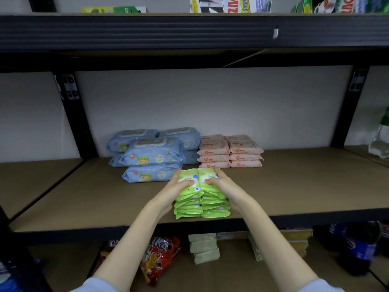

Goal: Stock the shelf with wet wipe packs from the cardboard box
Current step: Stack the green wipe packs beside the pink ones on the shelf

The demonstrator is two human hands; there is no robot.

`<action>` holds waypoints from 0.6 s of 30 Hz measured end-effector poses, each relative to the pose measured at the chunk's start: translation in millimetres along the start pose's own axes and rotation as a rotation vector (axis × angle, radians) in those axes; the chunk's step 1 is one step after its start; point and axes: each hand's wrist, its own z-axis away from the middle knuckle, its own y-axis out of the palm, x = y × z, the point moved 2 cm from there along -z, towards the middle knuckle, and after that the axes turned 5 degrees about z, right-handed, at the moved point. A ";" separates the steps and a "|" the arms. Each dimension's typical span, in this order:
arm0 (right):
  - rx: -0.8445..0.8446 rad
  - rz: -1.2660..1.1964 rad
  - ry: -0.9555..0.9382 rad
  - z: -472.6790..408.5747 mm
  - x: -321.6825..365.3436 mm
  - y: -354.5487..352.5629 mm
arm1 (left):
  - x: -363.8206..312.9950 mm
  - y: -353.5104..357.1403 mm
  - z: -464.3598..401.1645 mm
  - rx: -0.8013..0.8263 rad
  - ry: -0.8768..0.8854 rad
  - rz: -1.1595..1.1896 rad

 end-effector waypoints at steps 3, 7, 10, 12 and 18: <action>0.057 -0.118 -0.012 6.0 3.0 -5.1 | -0.4 -2.6 1.8 0.021 -0.003 0.116; 0.044 -0.146 -0.044 6.1 -2.6 -10.6 | 0.2 -3.2 1.0 0.003 -0.007 0.264; 0.044 -0.069 -0.034 7.3 -2.1 -6.4 | 0.4 3.2 4.3 -0.016 0.012 0.102; 0.005 -0.030 -0.021 6.2 -3.9 -3.2 | 0.8 7.3 4.5 -0.034 0.039 0.055; -0.039 0.000 0.000 8.8 -3.8 0.6 | 2.1 9.0 3.7 -0.045 0.037 0.028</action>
